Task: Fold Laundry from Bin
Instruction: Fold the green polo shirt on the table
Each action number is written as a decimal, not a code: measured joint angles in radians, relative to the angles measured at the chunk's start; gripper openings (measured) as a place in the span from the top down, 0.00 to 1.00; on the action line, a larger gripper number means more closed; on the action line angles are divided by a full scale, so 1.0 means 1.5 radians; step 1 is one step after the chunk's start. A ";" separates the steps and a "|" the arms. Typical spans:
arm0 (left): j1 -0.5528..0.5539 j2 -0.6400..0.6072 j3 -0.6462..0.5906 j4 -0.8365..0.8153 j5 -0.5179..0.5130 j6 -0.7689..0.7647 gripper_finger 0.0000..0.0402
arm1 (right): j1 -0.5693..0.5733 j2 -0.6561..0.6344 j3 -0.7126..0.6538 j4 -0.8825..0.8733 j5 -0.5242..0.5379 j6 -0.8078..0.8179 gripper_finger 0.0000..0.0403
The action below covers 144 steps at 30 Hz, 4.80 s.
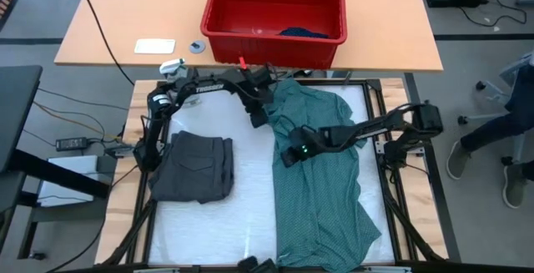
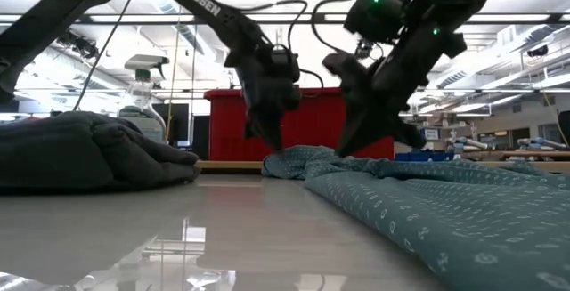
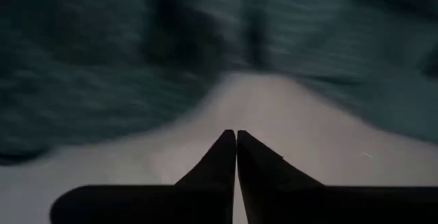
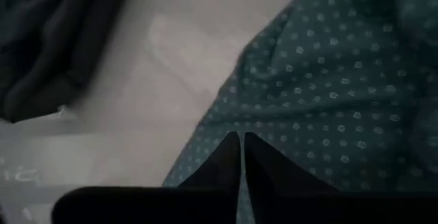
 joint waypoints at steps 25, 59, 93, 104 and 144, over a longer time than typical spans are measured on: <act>0.079 -0.002 0.038 0.011 -0.049 -0.001 0.97 | 0.099 -0.054 -0.001 -0.009 -0.017 0.090 0.96; -0.076 0.001 -0.033 0.119 -0.047 -0.329 0.49 | -0.122 -0.208 0.000 -0.226 0.074 -0.007 0.63; -0.081 -0.002 -0.051 0.141 0.062 -0.404 0.99 | -0.463 0.227 0.358 -0.300 -0.253 -0.648 0.68; -0.078 -0.010 -0.042 0.126 0.062 -0.406 0.99 | -0.461 0.220 0.362 -0.307 -0.253 -0.757 0.97; -0.174 -0.083 -0.043 0.394 0.040 -0.521 0.99 | -0.466 0.035 0.360 -0.661 -0.110 -0.769 1.00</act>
